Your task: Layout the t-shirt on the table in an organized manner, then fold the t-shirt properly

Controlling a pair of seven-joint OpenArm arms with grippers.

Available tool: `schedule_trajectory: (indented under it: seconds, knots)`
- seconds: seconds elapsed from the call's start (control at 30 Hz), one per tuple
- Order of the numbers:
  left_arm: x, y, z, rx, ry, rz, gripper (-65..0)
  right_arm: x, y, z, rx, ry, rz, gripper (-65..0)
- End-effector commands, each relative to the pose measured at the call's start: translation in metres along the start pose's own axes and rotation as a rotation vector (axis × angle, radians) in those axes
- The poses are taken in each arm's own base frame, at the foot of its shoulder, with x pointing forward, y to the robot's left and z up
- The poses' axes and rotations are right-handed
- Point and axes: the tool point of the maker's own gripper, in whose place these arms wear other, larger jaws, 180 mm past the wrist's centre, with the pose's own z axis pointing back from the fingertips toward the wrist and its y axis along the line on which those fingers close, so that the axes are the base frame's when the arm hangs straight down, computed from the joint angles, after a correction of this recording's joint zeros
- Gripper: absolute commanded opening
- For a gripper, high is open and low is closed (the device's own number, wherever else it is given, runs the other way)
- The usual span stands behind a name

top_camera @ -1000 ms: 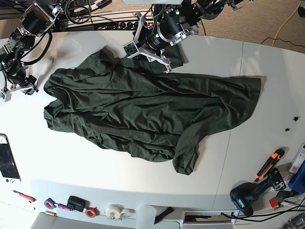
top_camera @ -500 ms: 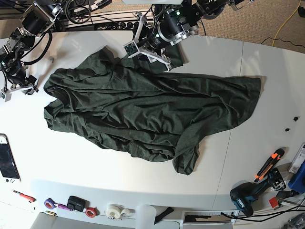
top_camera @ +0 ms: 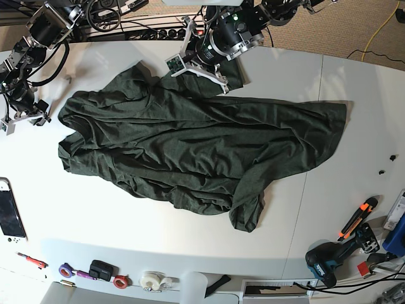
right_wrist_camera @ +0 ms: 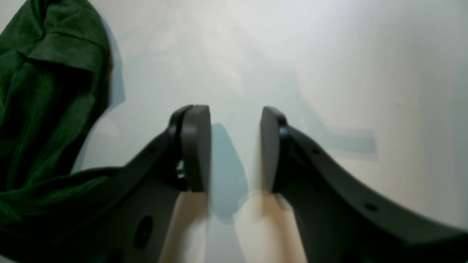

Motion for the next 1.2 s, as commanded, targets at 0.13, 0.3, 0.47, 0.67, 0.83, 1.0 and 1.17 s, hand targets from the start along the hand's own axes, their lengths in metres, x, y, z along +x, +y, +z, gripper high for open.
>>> schedule_trajectory:
  seconds: [0.13, 0.3, 0.47, 0.67, 0.83, 1.0, 1.17]
  knots:
    - [0.012, 0.017, 0.003, 0.079, -0.039, -0.039, -65.0, -0.005, -0.007, 0.002, -0.026, 0.039, 0.006, -41.4]
    - [0.025, 0.041, 0.016, 0.189, -0.06, -0.033, -65.0, -0.002, -0.001, 0.002, 0.01, 0.027, 0.036, -41.4]
    - [0.042, 0.056, 0.047, 0.245, -0.136, -0.022, -65.0, 0.011, 0.013, 0.008, 0.104, -0.033, 0.048, -41.4]
    - [0.051, 0.067, 0.074, 0.29, -0.185, -0.046, -65.0, 0.053, 0.029, 0.046, 0.278, -0.226, 0.041, -41.4]
    - [0.05, 0.067, 0.074, 0.288, -0.182, -0.046, -65.0, 0.066, 0.048, 0.092, 0.488, -0.31, -0.003, -41.4]
    - [0.05, 0.067, 0.074, 0.288, -0.182, -0.045, -65.0, 0.057, 0.053, 0.115, 0.62, -0.409, -0.128, -41.4]
    - [0.05, 0.066, 0.073, 0.287, -0.182, -0.046, -65.0, -0.015, 0.069, 0.097, 0.648, -0.295, -0.265, -41.4]
